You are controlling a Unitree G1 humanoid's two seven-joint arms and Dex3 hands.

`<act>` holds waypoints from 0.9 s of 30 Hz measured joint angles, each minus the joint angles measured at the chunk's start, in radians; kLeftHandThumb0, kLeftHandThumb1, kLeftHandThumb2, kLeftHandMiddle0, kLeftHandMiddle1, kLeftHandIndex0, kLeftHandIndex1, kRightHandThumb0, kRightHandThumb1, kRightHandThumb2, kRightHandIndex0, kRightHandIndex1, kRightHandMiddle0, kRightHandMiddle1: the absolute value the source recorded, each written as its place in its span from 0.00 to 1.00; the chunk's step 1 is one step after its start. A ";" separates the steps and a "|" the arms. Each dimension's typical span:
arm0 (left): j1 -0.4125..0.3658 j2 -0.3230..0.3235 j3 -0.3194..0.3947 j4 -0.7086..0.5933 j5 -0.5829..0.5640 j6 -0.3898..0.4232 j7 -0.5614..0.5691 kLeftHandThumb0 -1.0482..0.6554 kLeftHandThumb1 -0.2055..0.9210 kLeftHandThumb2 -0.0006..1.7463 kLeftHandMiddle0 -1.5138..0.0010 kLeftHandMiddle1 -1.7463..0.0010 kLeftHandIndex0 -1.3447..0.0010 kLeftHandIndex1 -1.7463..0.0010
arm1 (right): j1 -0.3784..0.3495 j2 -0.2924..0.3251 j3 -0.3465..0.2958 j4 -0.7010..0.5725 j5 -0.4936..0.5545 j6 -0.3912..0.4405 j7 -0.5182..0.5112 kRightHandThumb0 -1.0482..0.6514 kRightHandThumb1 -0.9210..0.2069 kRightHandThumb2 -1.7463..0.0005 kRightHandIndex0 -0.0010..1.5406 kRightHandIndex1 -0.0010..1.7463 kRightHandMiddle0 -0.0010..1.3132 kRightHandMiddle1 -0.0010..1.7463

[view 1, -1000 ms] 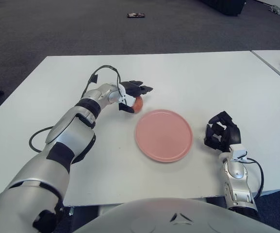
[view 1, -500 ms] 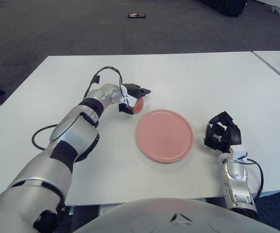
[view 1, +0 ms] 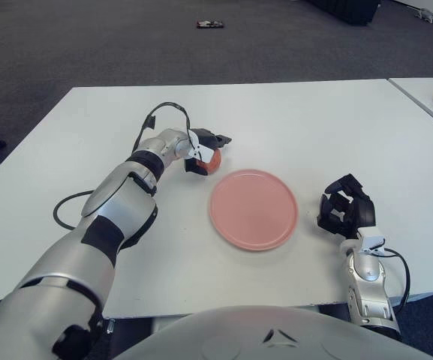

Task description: Put the apple into the plate.

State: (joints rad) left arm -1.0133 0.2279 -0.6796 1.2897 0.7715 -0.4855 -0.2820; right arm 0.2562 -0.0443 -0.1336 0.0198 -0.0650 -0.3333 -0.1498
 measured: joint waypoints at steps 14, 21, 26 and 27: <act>0.000 -0.002 0.025 0.005 -0.051 0.010 -0.047 0.19 0.41 0.62 1.00 0.41 1.00 0.32 | 0.003 0.000 -0.001 -0.024 0.002 0.001 0.001 0.35 0.48 0.28 0.62 1.00 0.43 1.00; 0.002 -0.005 0.025 0.008 -0.057 0.019 -0.035 0.22 0.39 0.69 0.98 0.09 1.00 0.04 | 0.003 0.000 -0.004 -0.024 0.002 0.001 0.001 0.35 0.48 0.28 0.60 1.00 0.43 1.00; 0.013 -0.010 0.025 0.010 -0.057 0.031 0.004 0.24 0.38 0.71 0.93 0.04 0.94 0.01 | 0.006 0.000 -0.007 -0.030 0.002 0.001 0.001 0.35 0.48 0.29 0.60 1.00 0.42 1.00; 0.014 -0.011 0.025 0.010 -0.057 0.031 0.008 0.25 0.37 0.71 0.92 0.03 0.91 0.00 | 0.006 0.001 -0.007 -0.031 0.002 0.001 0.001 0.35 0.48 0.29 0.60 1.00 0.42 1.00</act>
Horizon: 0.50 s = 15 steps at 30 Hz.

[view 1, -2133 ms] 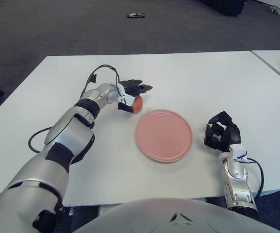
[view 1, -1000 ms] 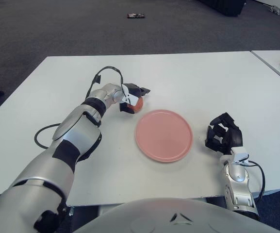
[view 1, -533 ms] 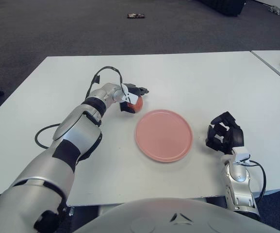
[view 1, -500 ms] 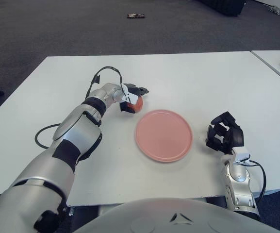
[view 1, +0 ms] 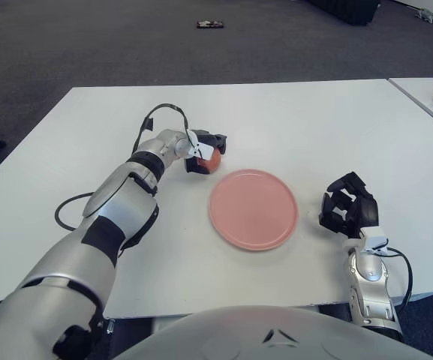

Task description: Put the apple into the plate.

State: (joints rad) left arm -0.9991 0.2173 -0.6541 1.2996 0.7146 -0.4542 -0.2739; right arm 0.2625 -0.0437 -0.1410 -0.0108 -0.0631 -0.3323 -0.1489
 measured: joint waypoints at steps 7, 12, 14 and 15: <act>0.004 0.000 -0.001 0.001 0.000 -0.004 0.005 0.32 0.31 0.75 0.79 0.00 0.76 0.00 | 0.003 0.001 -0.003 -0.009 0.000 0.000 0.000 0.35 0.47 0.29 0.60 1.00 0.42 1.00; 0.004 0.001 0.000 0.002 -0.001 -0.021 -0.003 0.36 0.21 0.81 0.57 0.00 0.65 0.00 | 0.007 0.001 -0.005 -0.013 0.000 0.000 0.000 0.35 0.47 0.29 0.61 1.00 0.42 1.00; 0.004 0.001 0.001 0.003 -0.002 -0.024 -0.007 0.38 0.19 0.82 0.50 0.00 0.62 0.00 | 0.009 0.001 -0.006 -0.013 0.000 0.000 0.000 0.35 0.47 0.30 0.60 1.00 0.42 1.00; 0.004 0.001 0.001 0.004 -0.003 -0.024 -0.009 0.38 0.19 0.83 0.49 0.00 0.62 0.00 | 0.010 0.001 -0.006 -0.013 0.000 0.000 0.000 0.35 0.47 0.30 0.60 1.00 0.42 1.00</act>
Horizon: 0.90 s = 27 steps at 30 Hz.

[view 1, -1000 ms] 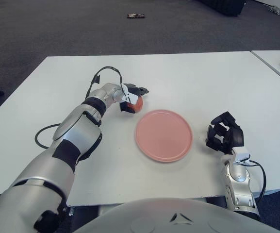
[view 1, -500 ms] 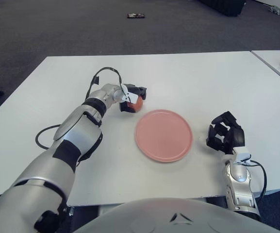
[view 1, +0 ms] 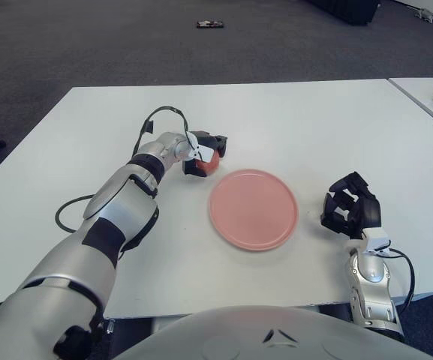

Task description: Put the apple into the plate.

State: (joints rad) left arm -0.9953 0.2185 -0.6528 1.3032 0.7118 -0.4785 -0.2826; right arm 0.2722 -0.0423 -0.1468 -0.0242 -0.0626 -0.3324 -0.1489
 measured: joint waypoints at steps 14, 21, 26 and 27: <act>0.006 -0.006 0.025 0.006 -0.036 0.043 -0.021 0.58 0.16 0.96 0.39 0.04 0.53 0.00 | 0.006 0.000 -0.004 -0.013 0.004 0.000 0.001 0.35 0.46 0.30 0.58 1.00 0.41 1.00; 0.012 -0.010 0.040 0.006 -0.044 0.057 -0.010 0.61 0.10 1.00 0.37 0.07 0.48 0.00 | 0.006 0.000 -0.007 -0.015 0.004 0.000 0.001 0.35 0.46 0.30 0.58 1.00 0.41 1.00; 0.022 -0.010 0.065 0.006 -0.072 0.062 -0.008 0.61 0.08 1.00 0.35 0.09 0.47 0.00 | 0.006 0.000 -0.009 -0.015 0.004 0.000 0.001 0.35 0.45 0.30 0.59 1.00 0.41 1.00; 0.024 -0.010 0.070 0.006 -0.077 0.063 -0.008 0.61 0.08 1.00 0.35 0.09 0.47 0.00 | 0.006 0.000 -0.010 -0.015 0.004 0.000 0.002 0.35 0.45 0.31 0.59 1.00 0.41 1.00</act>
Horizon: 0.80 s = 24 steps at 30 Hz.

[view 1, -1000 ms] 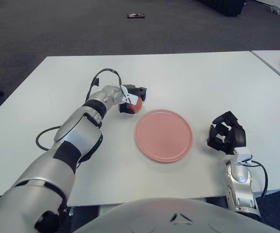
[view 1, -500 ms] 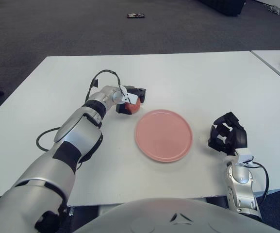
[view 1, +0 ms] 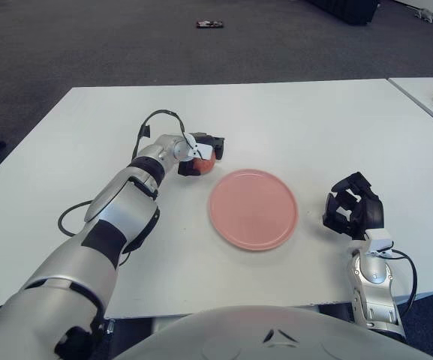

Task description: Put the apple into the plate.

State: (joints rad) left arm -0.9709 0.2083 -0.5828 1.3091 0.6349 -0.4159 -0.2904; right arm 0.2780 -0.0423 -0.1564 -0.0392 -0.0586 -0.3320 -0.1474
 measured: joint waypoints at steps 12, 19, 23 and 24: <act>0.023 0.000 0.037 -0.002 -0.034 -0.004 0.027 0.62 0.09 1.00 0.36 0.09 0.47 0.00 | 0.000 0.000 -0.004 -0.001 0.003 0.000 0.010 0.35 0.45 0.31 0.59 1.00 0.41 1.00; 0.024 0.000 0.041 -0.003 -0.038 -0.003 0.025 0.62 0.09 1.00 0.36 0.08 0.48 0.00 | 0.000 0.000 -0.006 -0.002 0.003 0.000 0.012 0.35 0.45 0.31 0.60 1.00 0.41 1.00; 0.025 0.000 0.044 -0.003 -0.038 0.000 0.022 0.62 0.09 1.00 0.36 0.08 0.47 0.00 | 0.000 0.000 -0.006 -0.004 0.003 0.000 0.014 0.35 0.45 0.31 0.60 1.00 0.41 1.00; 0.025 0.000 0.045 -0.003 -0.039 0.000 0.022 0.62 0.09 1.00 0.36 0.08 0.47 0.00 | 0.000 0.000 -0.007 -0.004 0.003 0.000 0.014 0.35 0.45 0.31 0.60 1.00 0.41 1.00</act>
State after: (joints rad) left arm -0.9463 0.2085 -0.5376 1.3058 0.5963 -0.4163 -0.2687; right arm 0.2780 -0.0425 -0.1631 -0.0432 -0.0558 -0.3324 -0.1330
